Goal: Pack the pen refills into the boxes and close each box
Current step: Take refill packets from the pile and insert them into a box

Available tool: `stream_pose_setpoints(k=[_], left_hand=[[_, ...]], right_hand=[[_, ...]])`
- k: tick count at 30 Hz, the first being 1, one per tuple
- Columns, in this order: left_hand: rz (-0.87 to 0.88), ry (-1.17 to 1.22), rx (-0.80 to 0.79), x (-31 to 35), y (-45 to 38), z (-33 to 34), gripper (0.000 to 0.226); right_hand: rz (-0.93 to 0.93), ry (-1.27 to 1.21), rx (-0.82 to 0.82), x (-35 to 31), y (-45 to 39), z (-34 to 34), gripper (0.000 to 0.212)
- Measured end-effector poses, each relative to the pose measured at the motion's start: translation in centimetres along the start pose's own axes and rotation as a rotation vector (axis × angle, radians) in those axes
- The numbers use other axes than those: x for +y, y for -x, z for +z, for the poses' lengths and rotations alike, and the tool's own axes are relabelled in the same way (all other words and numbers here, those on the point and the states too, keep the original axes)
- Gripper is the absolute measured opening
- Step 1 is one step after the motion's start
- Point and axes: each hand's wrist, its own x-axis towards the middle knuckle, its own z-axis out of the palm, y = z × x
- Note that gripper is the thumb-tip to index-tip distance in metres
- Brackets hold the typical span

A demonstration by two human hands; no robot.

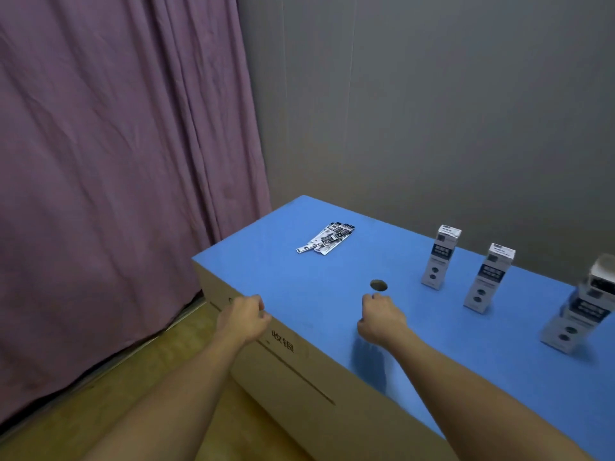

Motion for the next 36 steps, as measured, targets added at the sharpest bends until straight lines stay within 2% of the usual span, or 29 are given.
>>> stream_pose_setpoints(k=[6,12,17,26,30,36], left_hand=[[0.008,0.035,0.002,-2.0,-4.0,0.0,0.030],[0.034,-0.027,0.010,-2.8,-10.7,-0.9,0.035],[0.026,-0.075,-0.014,-2.3,-17.0,-2.0,0.033],[0.089,-0.054,-0.061,0.9,-26.3,-1.0,0.032],[0.121,-0.024,-0.113,1.9,-28.8,0.7,0.031],[0.203,0.004,-0.133,3.9,-32.1,4.0,0.026]], right_hand=[[-0.033,-0.003,0.022,-3.2,-5.1,-0.5,0.029],[-0.025,-0.016,0.009,-5.2,-11.9,-1.1,0.029],[0.010,-0.026,-0.022,-5.3,-17.4,-2.2,0.031],[0.095,-0.039,-0.053,-3.5,-24.8,-2.8,0.021],[0.137,-0.037,-0.074,-3.2,-26.7,-1.9,0.035],[0.237,-0.071,-0.105,-3.3,-28.2,-0.2,0.035]])
